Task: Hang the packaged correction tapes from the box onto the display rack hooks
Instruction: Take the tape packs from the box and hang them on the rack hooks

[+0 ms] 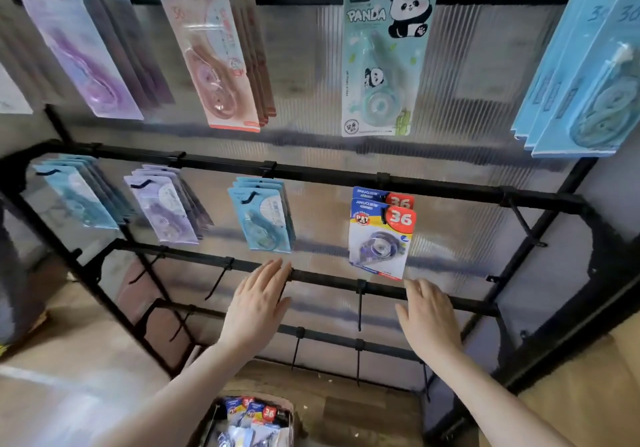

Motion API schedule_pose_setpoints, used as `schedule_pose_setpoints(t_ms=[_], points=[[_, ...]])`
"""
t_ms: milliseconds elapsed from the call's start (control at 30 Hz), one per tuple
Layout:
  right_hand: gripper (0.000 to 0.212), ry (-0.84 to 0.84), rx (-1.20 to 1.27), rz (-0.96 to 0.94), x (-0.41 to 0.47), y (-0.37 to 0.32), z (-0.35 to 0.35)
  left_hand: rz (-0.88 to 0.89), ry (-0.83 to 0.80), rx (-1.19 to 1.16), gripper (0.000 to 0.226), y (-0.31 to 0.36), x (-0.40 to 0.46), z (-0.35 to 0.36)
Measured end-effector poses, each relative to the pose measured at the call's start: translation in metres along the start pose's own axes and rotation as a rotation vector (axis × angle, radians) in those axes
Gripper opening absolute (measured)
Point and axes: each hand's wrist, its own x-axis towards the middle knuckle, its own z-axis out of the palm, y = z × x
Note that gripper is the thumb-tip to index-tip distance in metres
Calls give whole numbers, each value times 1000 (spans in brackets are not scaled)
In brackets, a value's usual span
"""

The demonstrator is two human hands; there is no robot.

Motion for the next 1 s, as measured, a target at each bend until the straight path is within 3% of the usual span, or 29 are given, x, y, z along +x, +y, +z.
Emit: schedule_pose_setpoints(t_ms=[600, 1000], points=[[47, -426, 96, -80, -74, -178, 121, -311, -261, -54, 56, -154, -177, 55], [48, -672, 45, -24, -156, -249, 231, -357, -476, -107, 59, -242, -286, 126]])
